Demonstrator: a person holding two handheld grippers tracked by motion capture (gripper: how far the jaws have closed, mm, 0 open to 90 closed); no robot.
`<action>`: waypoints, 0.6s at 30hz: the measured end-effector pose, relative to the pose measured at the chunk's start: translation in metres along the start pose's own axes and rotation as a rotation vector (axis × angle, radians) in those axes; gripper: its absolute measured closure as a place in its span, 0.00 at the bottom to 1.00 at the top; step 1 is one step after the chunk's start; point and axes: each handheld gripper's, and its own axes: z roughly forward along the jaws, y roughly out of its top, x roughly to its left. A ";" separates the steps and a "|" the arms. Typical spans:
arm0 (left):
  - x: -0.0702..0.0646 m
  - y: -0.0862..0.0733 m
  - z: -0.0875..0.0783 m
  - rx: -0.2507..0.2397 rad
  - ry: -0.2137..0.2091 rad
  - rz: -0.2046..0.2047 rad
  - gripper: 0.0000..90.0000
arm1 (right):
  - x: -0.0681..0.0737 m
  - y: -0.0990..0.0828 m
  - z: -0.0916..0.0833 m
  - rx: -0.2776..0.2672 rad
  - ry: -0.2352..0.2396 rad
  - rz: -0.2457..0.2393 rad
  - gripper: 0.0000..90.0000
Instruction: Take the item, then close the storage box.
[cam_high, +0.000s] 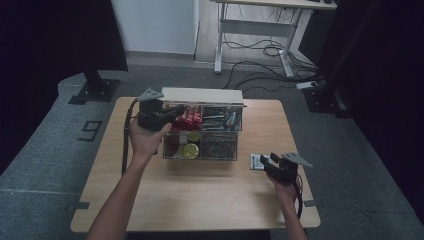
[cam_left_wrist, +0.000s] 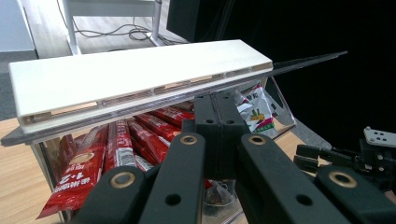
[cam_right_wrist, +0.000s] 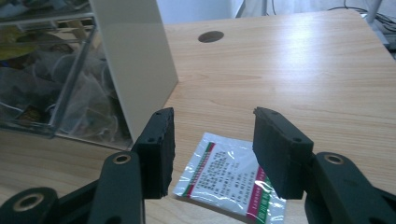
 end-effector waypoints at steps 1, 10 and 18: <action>0.000 0.000 0.000 -0.001 0.000 -0.001 1.00 | 0.001 0.000 0.000 0.000 0.005 0.001 0.54; -0.002 -0.005 0.002 0.003 -0.009 0.000 1.00 | 0.003 0.000 -0.001 0.005 0.019 0.005 0.54; -0.003 -0.009 0.002 0.004 -0.010 0.000 1.00 | 0.003 -0.002 -0.001 0.019 0.024 0.017 0.54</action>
